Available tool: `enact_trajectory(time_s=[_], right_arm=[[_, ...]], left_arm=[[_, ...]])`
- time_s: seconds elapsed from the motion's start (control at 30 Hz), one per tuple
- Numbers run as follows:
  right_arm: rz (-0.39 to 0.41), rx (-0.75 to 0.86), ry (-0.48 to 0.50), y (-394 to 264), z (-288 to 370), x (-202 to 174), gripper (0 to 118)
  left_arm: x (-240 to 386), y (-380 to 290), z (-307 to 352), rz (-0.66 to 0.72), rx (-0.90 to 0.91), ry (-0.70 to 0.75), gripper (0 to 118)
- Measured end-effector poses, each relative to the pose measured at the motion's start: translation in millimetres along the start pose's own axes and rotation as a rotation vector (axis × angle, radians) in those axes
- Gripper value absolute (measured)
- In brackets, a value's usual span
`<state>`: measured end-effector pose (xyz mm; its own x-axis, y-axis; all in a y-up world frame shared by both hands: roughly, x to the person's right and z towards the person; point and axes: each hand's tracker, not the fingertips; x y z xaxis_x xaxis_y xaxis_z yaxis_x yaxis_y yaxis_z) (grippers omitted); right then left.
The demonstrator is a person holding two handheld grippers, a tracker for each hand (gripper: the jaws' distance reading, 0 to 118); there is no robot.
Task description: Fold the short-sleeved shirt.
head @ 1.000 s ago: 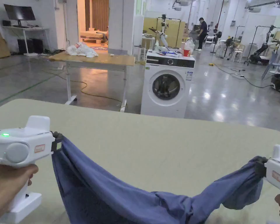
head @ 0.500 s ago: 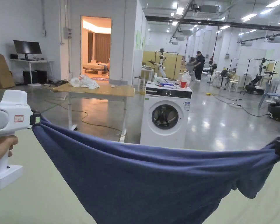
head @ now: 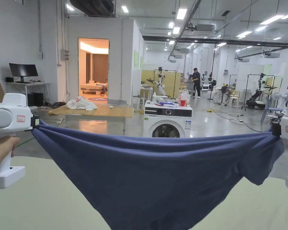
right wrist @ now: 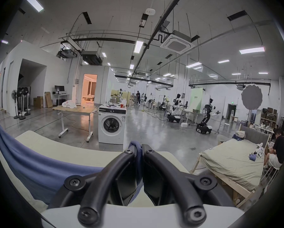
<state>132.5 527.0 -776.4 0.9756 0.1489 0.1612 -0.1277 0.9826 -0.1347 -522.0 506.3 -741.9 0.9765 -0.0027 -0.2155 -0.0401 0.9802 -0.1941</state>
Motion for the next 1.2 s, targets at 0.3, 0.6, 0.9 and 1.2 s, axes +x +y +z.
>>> enact_trajectory(time_s=[0.3, 0.6, 0.9, 1.2], right_arm=[[0.017, 0.001, -0.016, -29.0, 0.5, 1.9, 3], [0.019, -0.129, 0.015, -147.1, 33.9, 0.2, 3], [0.048, -0.221, 0.023, -262.1, 107.1, 7.4, 3], [0.081, -0.299, -0.003, -335.5, 171.6, 5.9, 3]], left_arm=[[9.7, -30.0, -6.3, -0.034, 0.001, 0.008, 0], [-8.6, -168.4, 24.4, 0.033, -0.143, -0.024, 0], [-26.0, -267.5, 113.1, 0.036, -0.171, -0.026, 0], [-36.7, -332.0, 176.3, 0.054, -0.224, -0.014, 0]])
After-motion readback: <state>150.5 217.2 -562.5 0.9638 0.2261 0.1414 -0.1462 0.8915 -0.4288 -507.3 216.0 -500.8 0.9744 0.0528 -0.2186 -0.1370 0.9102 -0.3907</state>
